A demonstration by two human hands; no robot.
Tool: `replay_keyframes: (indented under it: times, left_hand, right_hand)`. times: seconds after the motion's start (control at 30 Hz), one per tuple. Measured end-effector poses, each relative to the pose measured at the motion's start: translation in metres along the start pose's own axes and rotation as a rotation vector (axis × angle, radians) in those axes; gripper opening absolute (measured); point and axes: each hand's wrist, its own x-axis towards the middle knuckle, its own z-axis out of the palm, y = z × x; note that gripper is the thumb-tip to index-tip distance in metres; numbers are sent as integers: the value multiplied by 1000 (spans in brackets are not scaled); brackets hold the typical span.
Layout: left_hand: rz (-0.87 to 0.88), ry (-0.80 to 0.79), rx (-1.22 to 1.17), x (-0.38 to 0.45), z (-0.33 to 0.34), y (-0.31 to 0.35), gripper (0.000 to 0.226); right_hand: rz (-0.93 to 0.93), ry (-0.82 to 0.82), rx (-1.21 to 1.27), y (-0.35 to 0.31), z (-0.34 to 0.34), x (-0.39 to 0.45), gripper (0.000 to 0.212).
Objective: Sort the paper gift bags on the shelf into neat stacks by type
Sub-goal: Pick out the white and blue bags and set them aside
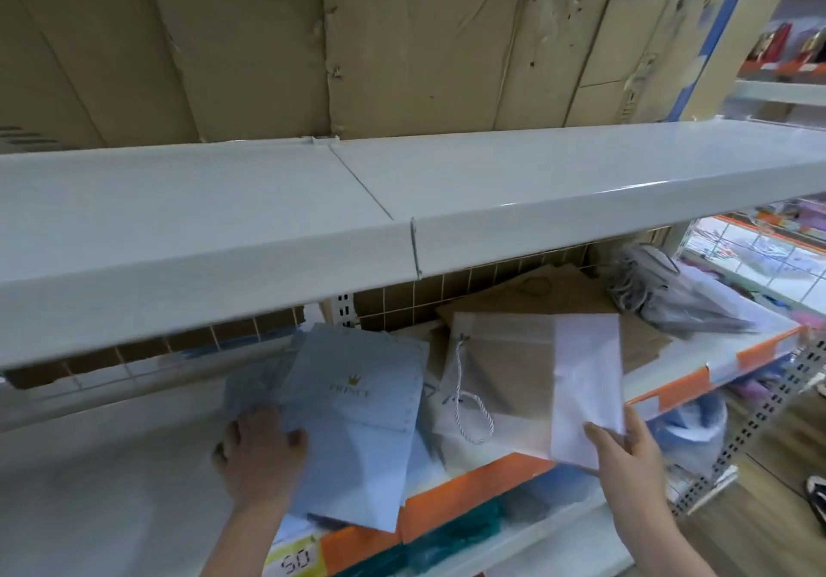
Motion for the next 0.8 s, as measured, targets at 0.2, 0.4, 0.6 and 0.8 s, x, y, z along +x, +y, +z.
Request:
replay_keyframes:
  times: [0.2,0.4,0.6,0.8]
  left_hand:
    - [401,-153,107,-9,23,49,79]
    - [361,-204,138,-15,39,72,97]
    - [263,-137,209,-4,71,69,72]
    - [92,-63,212,58,205,-28,77]
  right_hand:
    - [39,-24,34,-10,-15,30,28]
    - [54,11,117,-29,-28,69,52]
    - [39,-70,128,-32,-49,134,53]
    - [2,-226,124,-35,-83,221,43]
